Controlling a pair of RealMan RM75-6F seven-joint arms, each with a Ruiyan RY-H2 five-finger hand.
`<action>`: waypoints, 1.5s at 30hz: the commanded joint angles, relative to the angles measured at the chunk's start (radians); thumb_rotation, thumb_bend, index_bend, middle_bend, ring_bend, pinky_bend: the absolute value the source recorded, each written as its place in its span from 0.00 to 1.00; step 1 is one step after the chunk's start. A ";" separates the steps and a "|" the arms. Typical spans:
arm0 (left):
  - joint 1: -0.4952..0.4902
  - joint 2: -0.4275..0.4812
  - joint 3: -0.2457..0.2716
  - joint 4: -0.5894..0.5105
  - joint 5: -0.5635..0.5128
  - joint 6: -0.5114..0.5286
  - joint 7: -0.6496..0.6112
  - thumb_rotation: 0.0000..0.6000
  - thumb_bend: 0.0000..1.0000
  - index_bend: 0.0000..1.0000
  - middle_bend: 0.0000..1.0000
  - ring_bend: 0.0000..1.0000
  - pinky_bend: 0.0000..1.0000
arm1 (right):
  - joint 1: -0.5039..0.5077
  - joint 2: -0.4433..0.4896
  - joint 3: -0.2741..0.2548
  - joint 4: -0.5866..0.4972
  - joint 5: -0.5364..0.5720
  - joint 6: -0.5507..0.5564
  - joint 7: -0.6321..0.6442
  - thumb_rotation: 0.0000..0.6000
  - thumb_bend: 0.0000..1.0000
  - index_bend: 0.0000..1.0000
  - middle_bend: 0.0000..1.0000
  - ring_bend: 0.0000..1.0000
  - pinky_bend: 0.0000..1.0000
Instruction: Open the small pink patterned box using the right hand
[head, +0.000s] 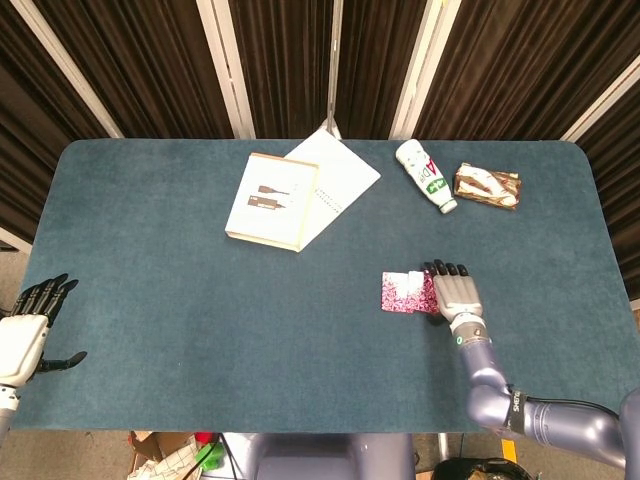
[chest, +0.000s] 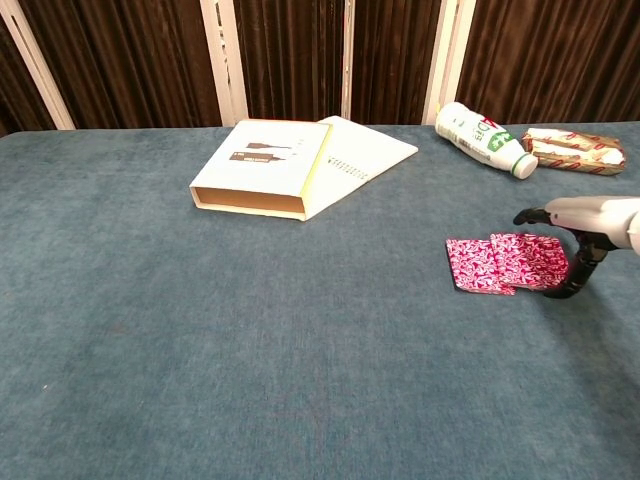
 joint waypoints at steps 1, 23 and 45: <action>0.000 0.000 0.000 0.000 0.000 -0.001 -0.001 1.00 0.07 0.00 0.00 0.00 0.00 | 0.003 0.000 -0.002 0.000 -0.003 -0.006 -0.001 1.00 0.29 0.00 0.00 0.00 0.00; 0.001 0.001 -0.001 0.001 -0.001 -0.004 -0.003 1.00 0.07 0.00 0.00 0.00 0.00 | 0.024 -0.051 0.000 0.058 -0.005 -0.024 0.011 1.00 0.29 0.25 0.00 0.00 0.00; 0.003 0.004 0.001 -0.009 0.001 -0.005 -0.006 1.00 0.07 0.00 0.00 0.00 0.00 | -0.035 0.017 0.006 0.015 -0.125 0.029 0.097 1.00 0.33 0.57 0.14 0.00 0.00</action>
